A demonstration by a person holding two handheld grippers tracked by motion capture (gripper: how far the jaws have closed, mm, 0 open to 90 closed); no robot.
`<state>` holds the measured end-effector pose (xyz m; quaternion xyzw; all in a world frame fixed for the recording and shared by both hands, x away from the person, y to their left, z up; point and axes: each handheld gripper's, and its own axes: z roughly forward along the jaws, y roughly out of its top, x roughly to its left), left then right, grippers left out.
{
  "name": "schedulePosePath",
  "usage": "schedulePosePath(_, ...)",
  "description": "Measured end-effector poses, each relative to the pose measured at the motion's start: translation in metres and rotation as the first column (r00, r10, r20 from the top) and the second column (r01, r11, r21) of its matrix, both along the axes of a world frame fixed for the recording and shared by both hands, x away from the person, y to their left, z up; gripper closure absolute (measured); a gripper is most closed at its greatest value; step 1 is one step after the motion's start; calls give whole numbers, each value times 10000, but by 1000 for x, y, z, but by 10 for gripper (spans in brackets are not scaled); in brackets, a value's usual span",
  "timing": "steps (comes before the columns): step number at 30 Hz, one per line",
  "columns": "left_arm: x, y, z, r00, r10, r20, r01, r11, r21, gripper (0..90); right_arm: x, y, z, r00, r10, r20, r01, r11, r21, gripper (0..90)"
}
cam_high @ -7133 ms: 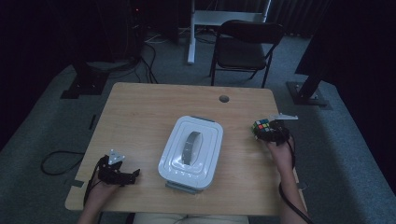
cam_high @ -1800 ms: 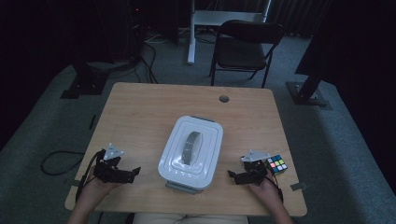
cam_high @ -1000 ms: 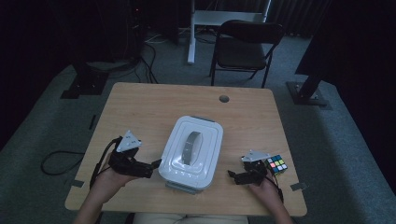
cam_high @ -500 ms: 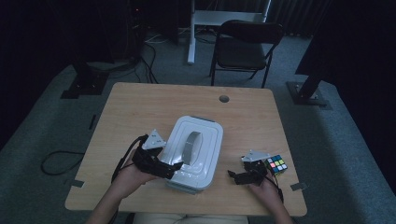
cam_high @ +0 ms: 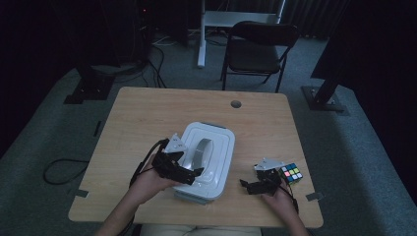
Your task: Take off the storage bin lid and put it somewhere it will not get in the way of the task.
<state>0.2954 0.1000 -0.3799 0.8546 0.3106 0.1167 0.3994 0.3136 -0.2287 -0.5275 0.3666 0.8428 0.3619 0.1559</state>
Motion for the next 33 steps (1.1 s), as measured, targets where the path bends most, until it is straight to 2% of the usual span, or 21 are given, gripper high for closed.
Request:
schedulePosePath(3,5,-8,0,9997,-242,-53,243,9997,29,67,0,0,0,10000,-9,-1,9,10000,14,128)
schedulePosePath(6,8,-10,-1,9996,-268,-103,268,9996,7,138,0,0,0,10000,-2,4,2,10000,7,128)
schedulePosePath(13,13,-13,-7,9995,-166,-273,171,9997,188,156,0,0,0,10000,-5,-4,5,10000,5,128)
schedulePosePath(14,13,-14,-8,9991,-212,-363,219,9996,181,204,0,0,0,10000,-18,-9,18,10000,16,128)
schedulePosePath(16,13,-14,-9,9990,-203,-393,211,9996,201,224,0,0,0,10000,-17,-8,17,10000,15,128)
schedulePosePath(17,13,-15,-10,9993,-178,-320,186,9995,242,224,0,0,0,10000,-17,-8,17,10000,15,128)
schedulePosePath(22,12,-13,-9,9997,6,-226,-1,9998,223,341,0,0,0,10000,-14,-2,14,10000,13,129)
schedulePosePath(23,12,-13,-9,9998,-20,-206,24,9999,154,341,0,0,0,10000,-14,-2,14,10000,13,129)
schedulePosePath(24,11,-15,-10,9997,-135,-183,138,9997,180,393,0,0,0,10000,-11,-2,11,10000,9,129)
schedulePosePath(26,10,-17,-12,9997,-217,-117,220,9994,257,428,0,0,0,10000,-9,-2,9,10000,4,129)
schedulePosePath(28,9,-18,-12,9999,-172,-7,172,9991,377,442,0,0,0,10000,-7,0,7,10000,3,129)
schedulePosePath(30,9,-17,-12,9998,-194,-37,195,9993,324,483,0,0,0,10000,-8,0,8,10000,1,129)
schedulePosePath(33,9,-17,-12,9999,-153,-77,155,9995,268,492,0,0,0,10000,-9,-1,9,10000,2,129)
